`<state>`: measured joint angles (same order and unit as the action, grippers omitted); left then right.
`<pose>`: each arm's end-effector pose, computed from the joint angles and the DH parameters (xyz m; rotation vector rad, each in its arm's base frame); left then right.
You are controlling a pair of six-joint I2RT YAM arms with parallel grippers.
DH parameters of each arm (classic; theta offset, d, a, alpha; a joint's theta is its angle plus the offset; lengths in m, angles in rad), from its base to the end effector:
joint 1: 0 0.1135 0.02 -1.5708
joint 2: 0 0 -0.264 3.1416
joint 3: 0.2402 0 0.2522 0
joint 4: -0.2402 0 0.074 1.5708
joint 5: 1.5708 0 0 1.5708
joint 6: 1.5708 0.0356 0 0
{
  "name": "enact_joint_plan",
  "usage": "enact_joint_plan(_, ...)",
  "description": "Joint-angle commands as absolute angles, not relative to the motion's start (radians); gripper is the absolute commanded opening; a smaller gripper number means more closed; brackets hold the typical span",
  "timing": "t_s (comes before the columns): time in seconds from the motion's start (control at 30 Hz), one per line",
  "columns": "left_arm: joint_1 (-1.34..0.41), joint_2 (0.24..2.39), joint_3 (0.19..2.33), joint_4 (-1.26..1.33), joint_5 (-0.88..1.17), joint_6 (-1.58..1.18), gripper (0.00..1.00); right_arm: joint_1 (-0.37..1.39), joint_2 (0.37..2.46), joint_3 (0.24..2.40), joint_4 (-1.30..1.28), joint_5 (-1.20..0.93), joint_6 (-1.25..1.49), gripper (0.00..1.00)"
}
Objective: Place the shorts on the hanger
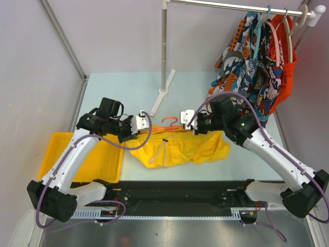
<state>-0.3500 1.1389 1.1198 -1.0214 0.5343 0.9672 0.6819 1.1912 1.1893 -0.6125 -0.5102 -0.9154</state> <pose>0.1896 -0.0885 0.3183 1.6426 1.8252 -0.4366 0.1855 0.1730 0.3577 -1.7080 1.2658 0.4185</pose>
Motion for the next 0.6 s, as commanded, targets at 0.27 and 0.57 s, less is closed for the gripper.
enact_joint_plan(0.27,-0.399,1.060,1.279,-0.801,0.727,0.691,0.47,0.626,1.132,1.393,-0.623,-0.548,-0.755,0.00)
enact_joint_plan(0.57,-0.397,1.016,1.371,-0.587,0.674,0.480,0.81,0.416,1.143,1.525,-0.589,-0.518,-0.530,0.00)
